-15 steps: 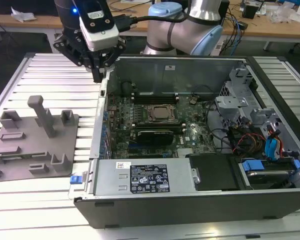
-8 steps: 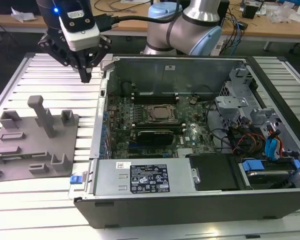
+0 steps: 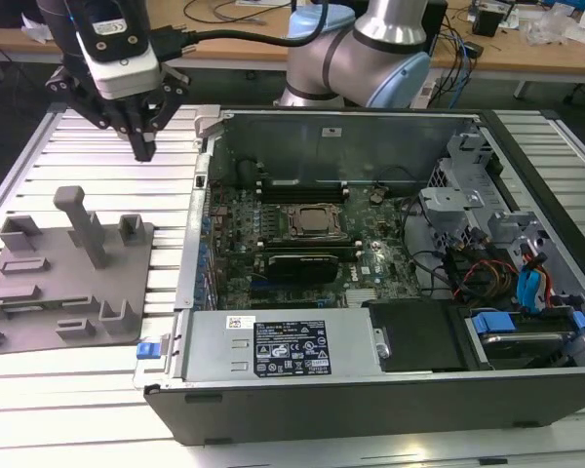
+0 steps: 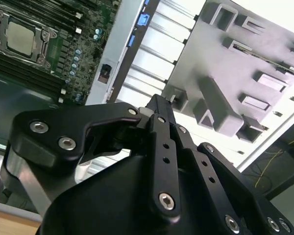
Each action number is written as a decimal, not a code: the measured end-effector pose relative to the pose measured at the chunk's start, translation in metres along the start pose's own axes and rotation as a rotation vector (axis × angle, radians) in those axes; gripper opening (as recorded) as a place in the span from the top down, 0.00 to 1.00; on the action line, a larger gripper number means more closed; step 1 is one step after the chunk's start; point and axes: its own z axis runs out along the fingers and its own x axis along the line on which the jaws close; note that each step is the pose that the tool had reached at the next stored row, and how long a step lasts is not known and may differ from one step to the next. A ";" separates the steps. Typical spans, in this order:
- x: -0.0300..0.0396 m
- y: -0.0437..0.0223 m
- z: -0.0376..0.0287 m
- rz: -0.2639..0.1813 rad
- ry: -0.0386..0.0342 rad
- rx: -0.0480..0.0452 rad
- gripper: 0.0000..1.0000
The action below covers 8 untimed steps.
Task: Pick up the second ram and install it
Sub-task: 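Reach for the second ram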
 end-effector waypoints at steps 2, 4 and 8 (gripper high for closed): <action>0.0046 -0.0003 -0.0001 0.000 0.0000 0.0000 0.89; 0.0085 -0.0006 -0.0003 0.000 0.0000 0.0000 0.89; 0.0180 -0.0013 -0.0005 0.000 0.0000 0.0000 0.89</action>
